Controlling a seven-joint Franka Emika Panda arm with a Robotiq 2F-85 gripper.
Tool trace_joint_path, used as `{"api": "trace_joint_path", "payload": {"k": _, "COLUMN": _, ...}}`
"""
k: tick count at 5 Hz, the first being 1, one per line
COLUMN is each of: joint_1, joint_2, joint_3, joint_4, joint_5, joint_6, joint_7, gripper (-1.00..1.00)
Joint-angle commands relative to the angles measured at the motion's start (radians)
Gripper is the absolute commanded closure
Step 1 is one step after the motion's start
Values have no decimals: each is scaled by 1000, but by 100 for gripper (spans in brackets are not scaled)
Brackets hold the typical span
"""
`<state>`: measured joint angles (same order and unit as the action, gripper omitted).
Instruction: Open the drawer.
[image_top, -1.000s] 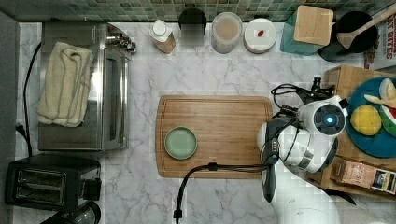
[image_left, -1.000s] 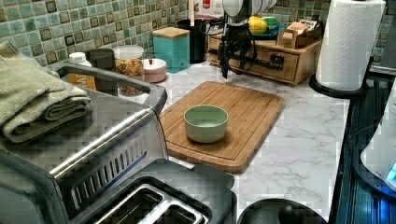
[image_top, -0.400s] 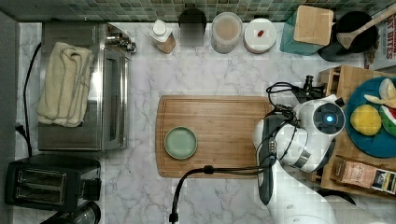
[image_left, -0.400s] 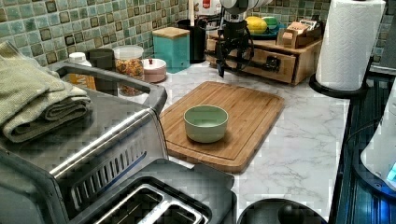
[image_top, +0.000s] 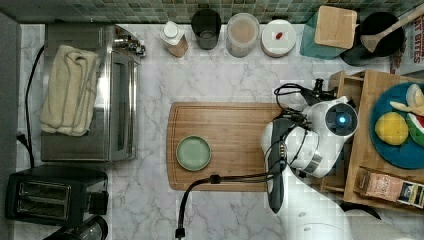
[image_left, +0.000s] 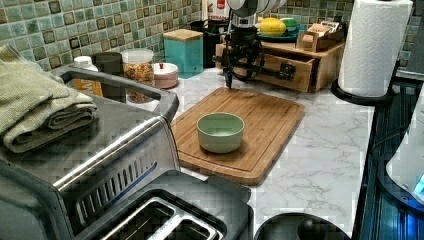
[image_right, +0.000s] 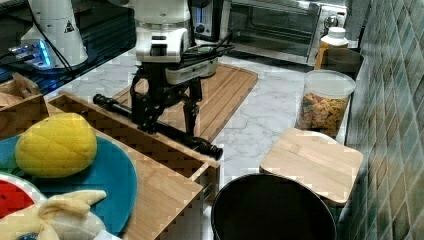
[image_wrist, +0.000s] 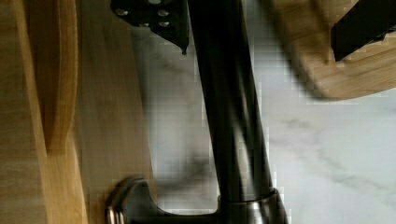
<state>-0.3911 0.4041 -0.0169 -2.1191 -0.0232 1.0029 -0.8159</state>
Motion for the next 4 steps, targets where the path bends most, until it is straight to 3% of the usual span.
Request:
{"api": "trace_joint_path", "payload": {"k": 1, "joint_1": 240, "joint_2": -48, "joint_3": 144, "joint_4": 44, "joint_5": 45, "joint_6": -123, "joint_7": 316, "gripper": -100}}
{"api": "trace_joint_path", "payload": {"k": 2, "joint_1": 278, "joint_2": -48, "joint_3": 141, "joint_4": 35, "joint_5": 28, "joint_6": -85, "joint_7": 346, "gripper": -100}}
{"api": "trace_joint_path", "payload": {"k": 4, "joint_1": 296, "joint_2": -102, "joint_3": 145, "joint_4": 26, "joint_5": 71, "joint_6": -158, "joint_7": 331, "gripper": -100}}
